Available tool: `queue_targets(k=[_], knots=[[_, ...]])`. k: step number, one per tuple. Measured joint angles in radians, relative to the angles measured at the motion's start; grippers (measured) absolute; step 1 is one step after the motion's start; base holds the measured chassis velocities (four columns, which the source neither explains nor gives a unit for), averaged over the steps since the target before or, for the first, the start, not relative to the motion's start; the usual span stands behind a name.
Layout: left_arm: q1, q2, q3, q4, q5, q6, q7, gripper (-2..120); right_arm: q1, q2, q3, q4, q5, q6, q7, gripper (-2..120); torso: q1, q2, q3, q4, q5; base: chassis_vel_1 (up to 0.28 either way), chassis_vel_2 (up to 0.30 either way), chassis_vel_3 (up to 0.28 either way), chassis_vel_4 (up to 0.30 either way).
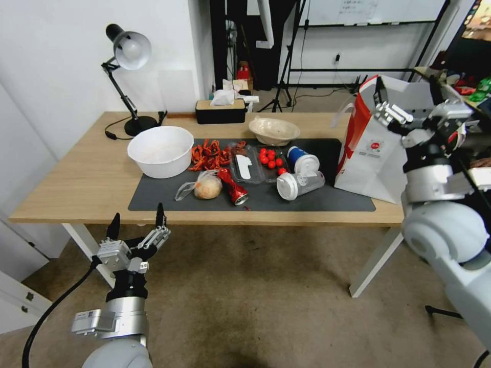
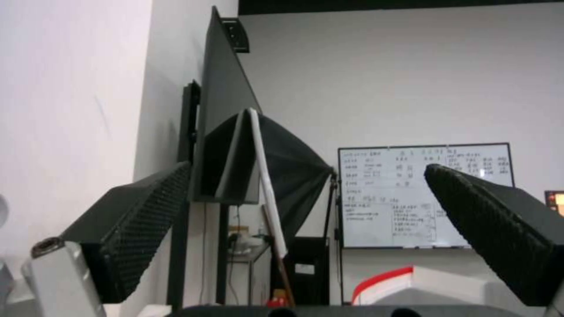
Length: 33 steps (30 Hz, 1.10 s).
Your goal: Pick up the food delivery bag from the floor and place it on the table.
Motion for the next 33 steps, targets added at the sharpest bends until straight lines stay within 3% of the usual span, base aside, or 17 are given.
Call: queue_targets(k=[10,15,23,33], knots=[[0.0,0.002,-0.003,-0.006,-0.001,-0.002,0.017,100,-0.194,0.068,0.009,0.168,-0.075,0.001,0.005,100,0.0,0.0,0.0,-0.0001,-0.0002,0.0,0.0,0.0,0.0],[-0.001,0.002,-0.001,-0.006,-0.001,-0.002,0.025,100,-0.255,0.103,0.005,0.183,-0.125,0.001,-0.003,100,0.0,0.0,0.0,0.0,0.0,0.0,0.0,0.0,0.0],[-0.004,0.001,0.001,-0.005,-0.001,-0.002,0.042,100,-0.396,0.246,-0.024,0.194,-0.302,0.001,-0.004,100,0.0,0.0,0.0,0.0,0.0,0.0,0.0,0.0,0.0],[-0.006,0.002,0.002,-0.001,0.01,0.003,0.052,100,-0.504,0.307,-0.034,0.198,-0.379,0.001,0.018,100,0.0,0.0,0.0,0.0,-0.0001,0.0,0.0,0.0,0.0]])
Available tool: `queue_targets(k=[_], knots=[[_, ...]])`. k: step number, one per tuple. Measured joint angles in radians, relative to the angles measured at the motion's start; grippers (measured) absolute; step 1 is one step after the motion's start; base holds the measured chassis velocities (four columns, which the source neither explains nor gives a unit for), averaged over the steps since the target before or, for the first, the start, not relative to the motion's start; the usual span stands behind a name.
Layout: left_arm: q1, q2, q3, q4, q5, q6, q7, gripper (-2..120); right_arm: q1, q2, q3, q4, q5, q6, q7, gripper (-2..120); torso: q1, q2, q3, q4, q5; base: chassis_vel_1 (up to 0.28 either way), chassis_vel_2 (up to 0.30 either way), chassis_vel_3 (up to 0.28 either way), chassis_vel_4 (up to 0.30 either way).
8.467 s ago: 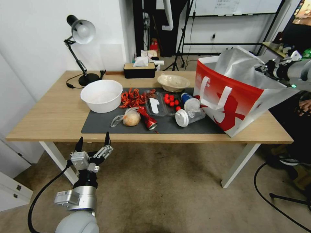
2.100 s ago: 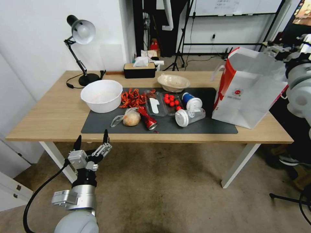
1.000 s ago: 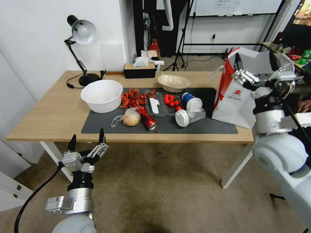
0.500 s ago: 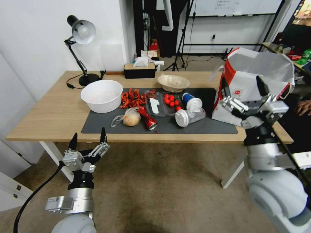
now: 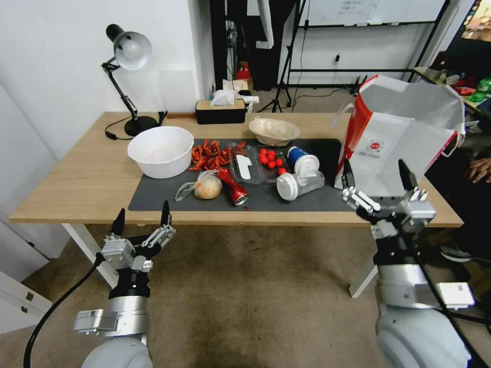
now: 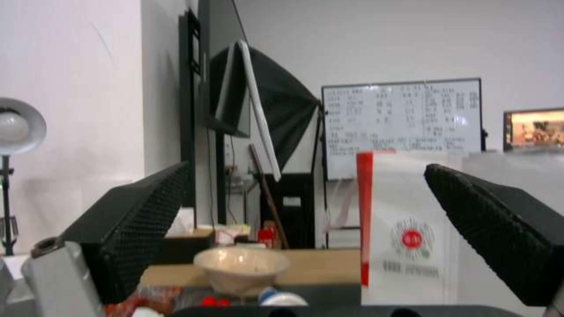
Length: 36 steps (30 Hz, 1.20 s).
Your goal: Pick up the food delivery bag from the floor and place it on the table.
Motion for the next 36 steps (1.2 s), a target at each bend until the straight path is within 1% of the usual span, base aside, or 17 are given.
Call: queue_targets(k=[6,13,22,27,36], knots=[[0.006,0.0,0.002,0.0,0.011,0.023,0.006,100,-0.061,0.028,-0.021,-0.007,-0.008,0.0,0.002,100,0.0,0.0,0.0,0.0,0.0001,0.0,0.0,0.0,0.0],[0.031,-0.004,0.007,0.0,0.038,0.054,-0.012,100,-0.116,0.057,-0.048,-0.034,-0.021,0.0,0.006,100,0.0,0.0,0.0,0.0001,0.0003,0.0,0.0,0.0,0.0],[0.049,-0.005,0.019,0.014,0.062,0.06,-0.016,100,-0.152,0.079,-0.066,-0.043,-0.03,0.0,0.004,100,0.0,0.0,0.0,0.0001,0.0001,0.0,0.0,0.0,0.0],[0.062,-0.003,0.022,0.026,0.076,0.053,-0.03,100,-0.159,0.085,-0.1,-0.063,-0.05,0.0,0.032,100,0.0,0.0,0.0,0.0001,0.0001,0.0,0.0,0.0,0.0],[0.073,-0.004,0.021,0.026,0.094,0.054,-0.04,100,-0.169,0.093,-0.125,-0.066,-0.038,0.0,0.05,100,0.0,0.0,0.0,0.0001,0.0001,0.0,0.0,0.0,0.0]])
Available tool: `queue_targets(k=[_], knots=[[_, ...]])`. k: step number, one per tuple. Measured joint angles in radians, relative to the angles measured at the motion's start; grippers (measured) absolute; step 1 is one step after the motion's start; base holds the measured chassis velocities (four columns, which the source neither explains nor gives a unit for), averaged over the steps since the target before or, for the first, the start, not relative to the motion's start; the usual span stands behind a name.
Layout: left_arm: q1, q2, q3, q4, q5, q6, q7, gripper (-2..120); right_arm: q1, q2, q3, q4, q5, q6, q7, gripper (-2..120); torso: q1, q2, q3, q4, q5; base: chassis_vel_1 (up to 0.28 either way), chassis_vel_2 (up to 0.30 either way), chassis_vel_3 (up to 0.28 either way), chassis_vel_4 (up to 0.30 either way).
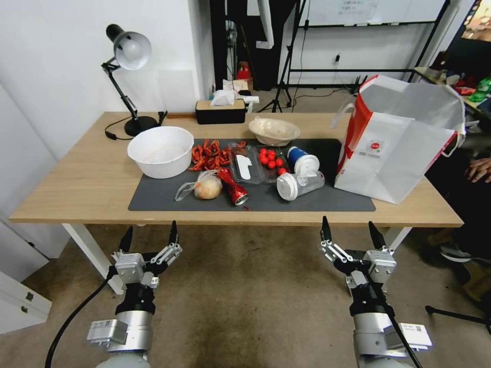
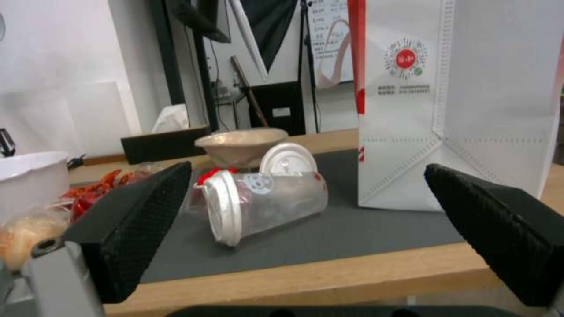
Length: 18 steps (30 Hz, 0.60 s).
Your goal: Pick up the food delivery bag from the floor and place it on the table.
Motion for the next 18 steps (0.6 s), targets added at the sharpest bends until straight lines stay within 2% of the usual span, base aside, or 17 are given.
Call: queue_targets(k=[18], knots=[[-0.01,0.011,-0.001,0.005,-0.006,0.022,0.0,100,-0.011,0.024,-0.013,-0.013,-0.024,0.0,0.003,100,0.0,0.0,0.0,-0.0001,0.0,0.0,0.0,0.0,0.0]])
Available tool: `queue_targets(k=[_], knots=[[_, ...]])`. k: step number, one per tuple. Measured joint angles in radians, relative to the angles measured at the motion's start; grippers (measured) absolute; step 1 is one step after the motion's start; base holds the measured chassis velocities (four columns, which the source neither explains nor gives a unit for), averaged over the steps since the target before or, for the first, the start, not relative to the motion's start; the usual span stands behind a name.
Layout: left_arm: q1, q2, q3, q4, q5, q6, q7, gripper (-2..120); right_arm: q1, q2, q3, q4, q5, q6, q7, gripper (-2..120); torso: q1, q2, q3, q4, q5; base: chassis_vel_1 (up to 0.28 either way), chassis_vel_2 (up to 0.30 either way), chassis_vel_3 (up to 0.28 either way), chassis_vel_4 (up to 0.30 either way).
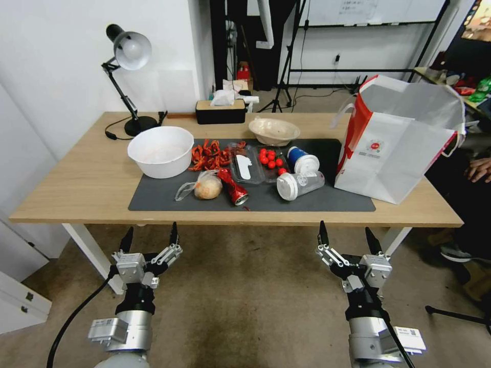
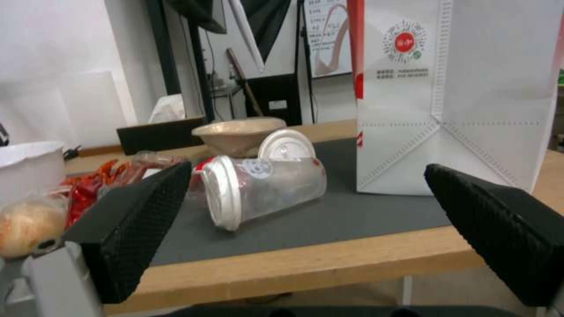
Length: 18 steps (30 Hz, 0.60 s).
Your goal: Pick up the food delivery bag from the floor and place it on the table.
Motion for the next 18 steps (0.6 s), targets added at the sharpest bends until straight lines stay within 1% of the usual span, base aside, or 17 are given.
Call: queue_targets(k=[7,18], knots=[[-0.011,0.013,-0.003,0.004,-0.007,0.002,-0.005,100,0.0,-0.002,0.007,-0.017,-0.034,0.0,-0.028,100,0.0,0.0,0.0,0.0,0.0001,0.0,0.0,0.0,0.0],[-0.008,0.003,0.0,0.002,-0.01,0.002,-0.003,100,-0.002,-0.005,0.011,-0.017,-0.042,0.0,-0.033,100,0.0,0.0,0.0,0.0,0.0001,0.0,0.0,0.0,0.0]])
